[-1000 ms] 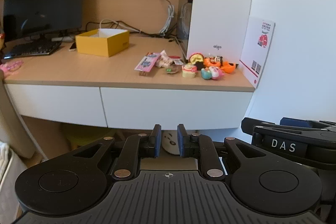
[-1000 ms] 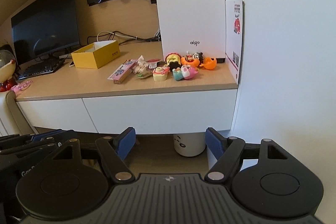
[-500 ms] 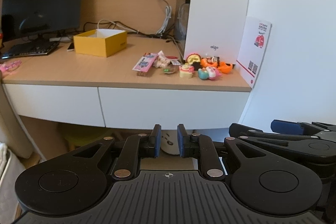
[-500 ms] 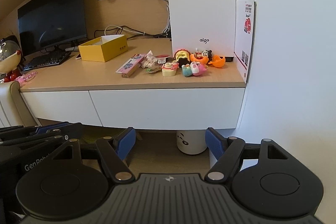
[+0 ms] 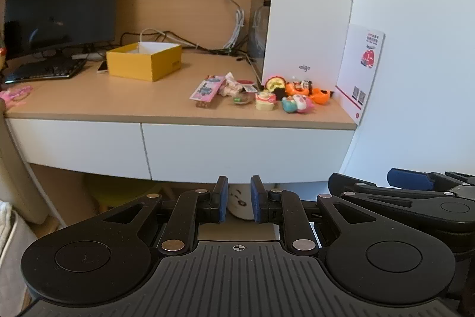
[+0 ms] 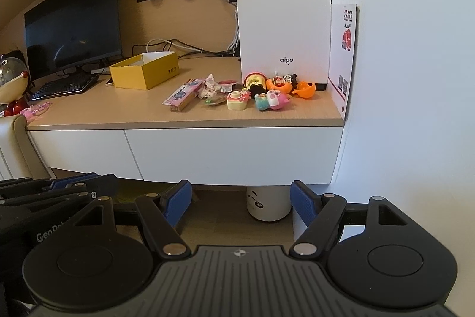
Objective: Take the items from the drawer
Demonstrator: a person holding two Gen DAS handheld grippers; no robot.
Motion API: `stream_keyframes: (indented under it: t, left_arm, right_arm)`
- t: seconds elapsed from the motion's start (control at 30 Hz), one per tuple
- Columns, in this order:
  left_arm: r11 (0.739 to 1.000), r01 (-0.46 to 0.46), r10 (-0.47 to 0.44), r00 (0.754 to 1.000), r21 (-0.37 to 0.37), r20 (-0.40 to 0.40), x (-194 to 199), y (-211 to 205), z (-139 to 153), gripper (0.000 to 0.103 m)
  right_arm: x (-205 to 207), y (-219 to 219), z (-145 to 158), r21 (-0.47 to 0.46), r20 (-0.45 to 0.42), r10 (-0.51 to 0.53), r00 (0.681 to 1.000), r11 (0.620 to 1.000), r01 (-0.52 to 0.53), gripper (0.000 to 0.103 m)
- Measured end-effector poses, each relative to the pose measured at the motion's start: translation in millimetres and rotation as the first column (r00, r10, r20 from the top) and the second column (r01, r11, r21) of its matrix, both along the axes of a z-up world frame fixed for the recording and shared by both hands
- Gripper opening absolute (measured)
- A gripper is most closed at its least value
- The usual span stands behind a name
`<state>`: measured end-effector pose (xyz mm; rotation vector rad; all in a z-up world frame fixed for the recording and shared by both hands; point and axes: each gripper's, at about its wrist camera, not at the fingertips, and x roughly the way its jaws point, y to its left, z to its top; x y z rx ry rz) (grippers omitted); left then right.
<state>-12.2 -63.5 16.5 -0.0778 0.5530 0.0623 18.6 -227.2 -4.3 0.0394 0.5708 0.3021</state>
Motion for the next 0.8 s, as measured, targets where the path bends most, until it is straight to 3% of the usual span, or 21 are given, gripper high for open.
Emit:
stream_keyframes:
  t: [0.8]
  left_arm:
    - [1.000, -0.015, 0.015, 1.000, 0.003, 0.003, -5.6, 1.1, 1.1, 0.018]
  right_arm:
    - [-1.1, 0.2, -0.4, 0.019, -0.004, 0.000, 1.000, 1.000, 0.000, 0.074]
